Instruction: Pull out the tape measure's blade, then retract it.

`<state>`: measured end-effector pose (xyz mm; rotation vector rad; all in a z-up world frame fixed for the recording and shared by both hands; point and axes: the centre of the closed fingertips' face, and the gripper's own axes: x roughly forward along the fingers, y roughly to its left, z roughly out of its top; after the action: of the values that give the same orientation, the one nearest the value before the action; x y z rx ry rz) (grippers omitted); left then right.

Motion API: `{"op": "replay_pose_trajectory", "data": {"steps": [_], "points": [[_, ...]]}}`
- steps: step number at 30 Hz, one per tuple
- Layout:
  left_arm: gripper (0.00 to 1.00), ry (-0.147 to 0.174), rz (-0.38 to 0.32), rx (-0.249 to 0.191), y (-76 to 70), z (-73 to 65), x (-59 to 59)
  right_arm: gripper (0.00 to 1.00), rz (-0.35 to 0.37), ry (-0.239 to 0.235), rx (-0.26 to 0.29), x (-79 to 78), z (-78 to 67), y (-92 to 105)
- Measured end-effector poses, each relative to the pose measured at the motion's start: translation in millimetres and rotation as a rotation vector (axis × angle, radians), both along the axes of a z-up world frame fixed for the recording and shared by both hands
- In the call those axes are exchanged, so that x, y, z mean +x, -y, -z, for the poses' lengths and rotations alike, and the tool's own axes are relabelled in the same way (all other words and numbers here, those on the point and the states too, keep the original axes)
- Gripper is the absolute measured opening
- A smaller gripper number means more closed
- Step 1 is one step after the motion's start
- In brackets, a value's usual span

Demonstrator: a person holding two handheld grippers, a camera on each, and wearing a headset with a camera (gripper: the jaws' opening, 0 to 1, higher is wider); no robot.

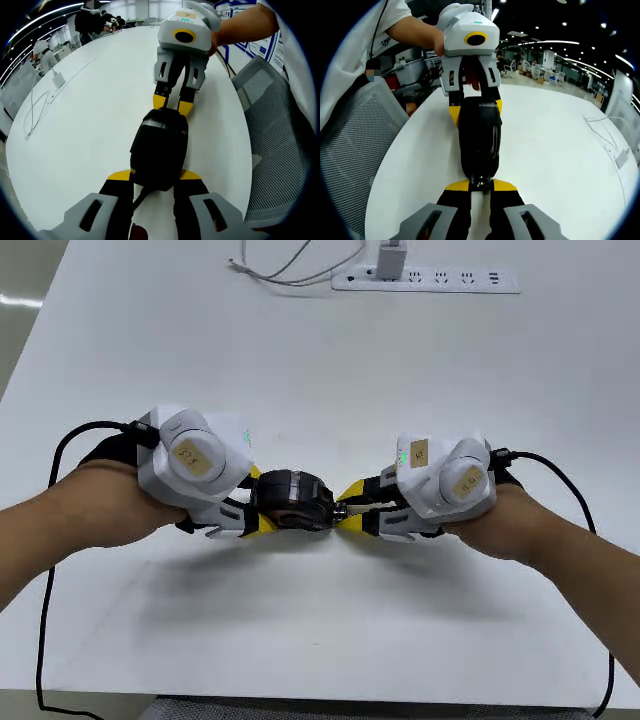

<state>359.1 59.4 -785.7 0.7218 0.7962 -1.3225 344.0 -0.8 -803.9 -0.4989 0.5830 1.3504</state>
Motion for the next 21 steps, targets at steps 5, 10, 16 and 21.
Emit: {"op": "replay_pose_trajectory", "data": {"steps": [5,10,16,21], "points": [[0.25,-0.004,-0.004,-0.003,-1.0,0.0,-0.1,0.09,0.006,-0.003,0.003,0.2,-2.7,5.4],[0.25,-0.004,-0.003,-0.005,-0.1,0.1,0.0,0.09,0.015,-0.007,-0.002,-2.2,-2.5,14.2],[0.25,-0.009,-0.007,-0.006,-0.6,0.3,0.7,0.09,0.022,-0.005,-0.009,-3.0,-5.5,23.4],[0.25,-0.008,-0.006,-0.007,-0.3,0.3,1.1,0.09,0.029,-0.007,-0.015,-3.8,-5.0,30.8]]}}
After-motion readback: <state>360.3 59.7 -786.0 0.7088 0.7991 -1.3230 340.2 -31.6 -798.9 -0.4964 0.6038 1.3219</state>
